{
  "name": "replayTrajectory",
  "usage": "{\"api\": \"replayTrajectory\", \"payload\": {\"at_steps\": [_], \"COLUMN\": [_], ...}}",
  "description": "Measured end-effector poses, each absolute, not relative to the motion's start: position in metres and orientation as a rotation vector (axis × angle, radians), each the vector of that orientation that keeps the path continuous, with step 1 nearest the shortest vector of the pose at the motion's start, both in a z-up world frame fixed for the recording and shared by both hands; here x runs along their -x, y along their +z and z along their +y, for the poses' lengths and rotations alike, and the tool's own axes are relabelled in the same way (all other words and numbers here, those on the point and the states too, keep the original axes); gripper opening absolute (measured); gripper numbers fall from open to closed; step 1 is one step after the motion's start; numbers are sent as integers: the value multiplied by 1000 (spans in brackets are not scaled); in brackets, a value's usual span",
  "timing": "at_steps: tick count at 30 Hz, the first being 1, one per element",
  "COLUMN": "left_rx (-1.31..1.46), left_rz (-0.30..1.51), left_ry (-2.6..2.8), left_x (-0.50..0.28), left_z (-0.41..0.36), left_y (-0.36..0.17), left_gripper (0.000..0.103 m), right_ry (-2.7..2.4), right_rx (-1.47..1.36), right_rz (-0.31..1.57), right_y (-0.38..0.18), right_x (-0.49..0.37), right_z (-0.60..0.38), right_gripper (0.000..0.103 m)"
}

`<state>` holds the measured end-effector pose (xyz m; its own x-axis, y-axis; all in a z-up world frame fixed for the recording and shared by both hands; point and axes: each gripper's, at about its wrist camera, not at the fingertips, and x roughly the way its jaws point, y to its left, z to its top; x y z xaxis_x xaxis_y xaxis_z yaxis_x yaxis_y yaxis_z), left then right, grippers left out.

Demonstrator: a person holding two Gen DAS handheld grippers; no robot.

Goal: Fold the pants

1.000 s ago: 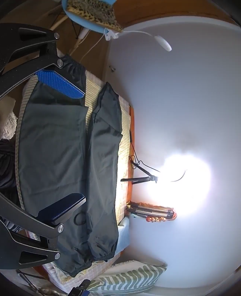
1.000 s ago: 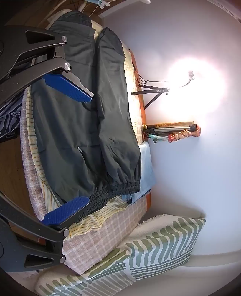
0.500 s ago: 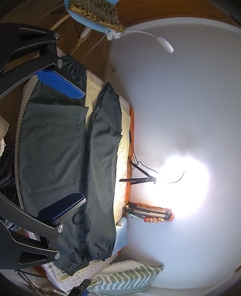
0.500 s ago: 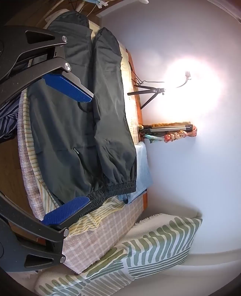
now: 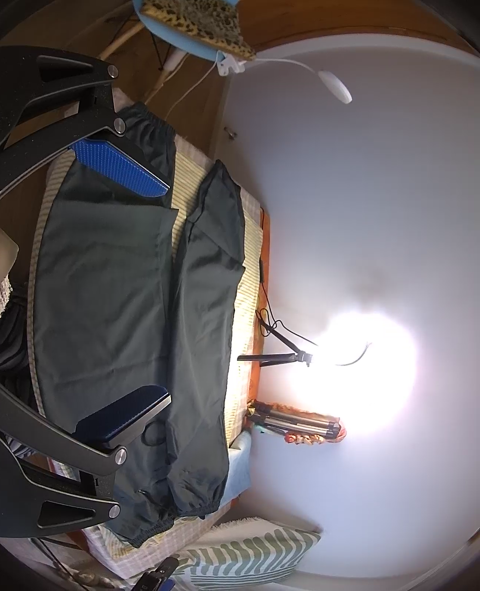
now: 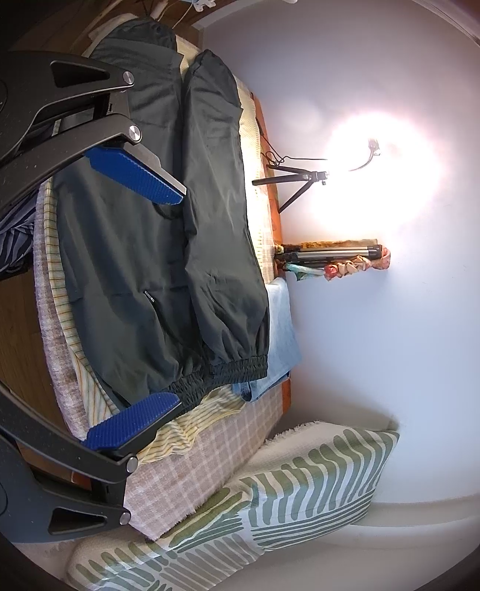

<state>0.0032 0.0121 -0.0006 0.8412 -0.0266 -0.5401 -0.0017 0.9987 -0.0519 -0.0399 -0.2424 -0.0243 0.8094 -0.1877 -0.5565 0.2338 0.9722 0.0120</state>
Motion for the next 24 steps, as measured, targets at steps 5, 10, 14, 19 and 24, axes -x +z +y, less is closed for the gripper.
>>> {"api": "replayTrajectory", "payload": {"at_steps": [5, 10, 14, 19, 24], "left_rx": [59, 62, 63, 68, 70], "left_rz": [571, 567, 568, 569, 565], "left_ry": [-12, -15, -15, -16, -20], "left_x": [-3, -2, -3, -1, 1], "left_z": [12, 12, 13, 13, 12], "left_y": [-1, 1, 1, 1, 1], "left_gripper": [102, 102, 102, 102, 102], "right_ry": [-227, -234, -235, -237, -238], "right_rx": [-78, -72, -73, -59, -60], "right_rz": [584, 580, 577, 574, 573], "right_y": [-22, -20, -19, -19, -19], "right_x": [38, 38, 38, 40, 40], "right_z": [-241, -239, -239, -238, -237], "right_gripper": [103, 103, 103, 103, 103]}}
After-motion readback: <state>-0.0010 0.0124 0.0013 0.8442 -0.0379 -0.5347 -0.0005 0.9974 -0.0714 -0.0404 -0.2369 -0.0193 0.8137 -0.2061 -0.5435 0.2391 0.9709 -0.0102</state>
